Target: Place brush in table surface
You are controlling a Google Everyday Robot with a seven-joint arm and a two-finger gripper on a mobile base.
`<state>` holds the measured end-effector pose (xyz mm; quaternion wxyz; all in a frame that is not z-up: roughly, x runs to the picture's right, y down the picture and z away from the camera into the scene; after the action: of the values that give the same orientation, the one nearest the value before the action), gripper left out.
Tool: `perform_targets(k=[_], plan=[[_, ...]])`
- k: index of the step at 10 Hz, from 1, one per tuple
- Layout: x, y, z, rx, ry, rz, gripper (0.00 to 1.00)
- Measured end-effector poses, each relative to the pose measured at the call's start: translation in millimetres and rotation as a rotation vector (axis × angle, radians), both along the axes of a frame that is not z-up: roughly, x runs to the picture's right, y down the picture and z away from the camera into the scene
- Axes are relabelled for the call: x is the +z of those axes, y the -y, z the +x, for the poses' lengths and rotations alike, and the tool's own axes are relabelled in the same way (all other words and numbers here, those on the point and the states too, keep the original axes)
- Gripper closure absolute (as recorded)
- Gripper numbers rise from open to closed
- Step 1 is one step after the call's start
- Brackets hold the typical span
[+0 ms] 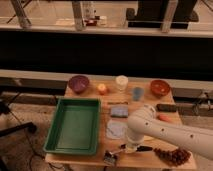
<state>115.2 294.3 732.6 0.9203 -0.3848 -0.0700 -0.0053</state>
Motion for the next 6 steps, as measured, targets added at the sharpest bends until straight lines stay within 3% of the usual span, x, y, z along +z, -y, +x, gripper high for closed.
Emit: perform_targets(k=[2, 5, 6], plan=[[-2.2, -0.5, 3.2, 0.005, -0.006, -0.001, 0.37], [-3.0, 1.2, 8.2, 0.014, -0.011, -0.002, 0.42], [-2.8, 0.9, 8.9, 0.014, -0.013, -0.003, 0.36]])
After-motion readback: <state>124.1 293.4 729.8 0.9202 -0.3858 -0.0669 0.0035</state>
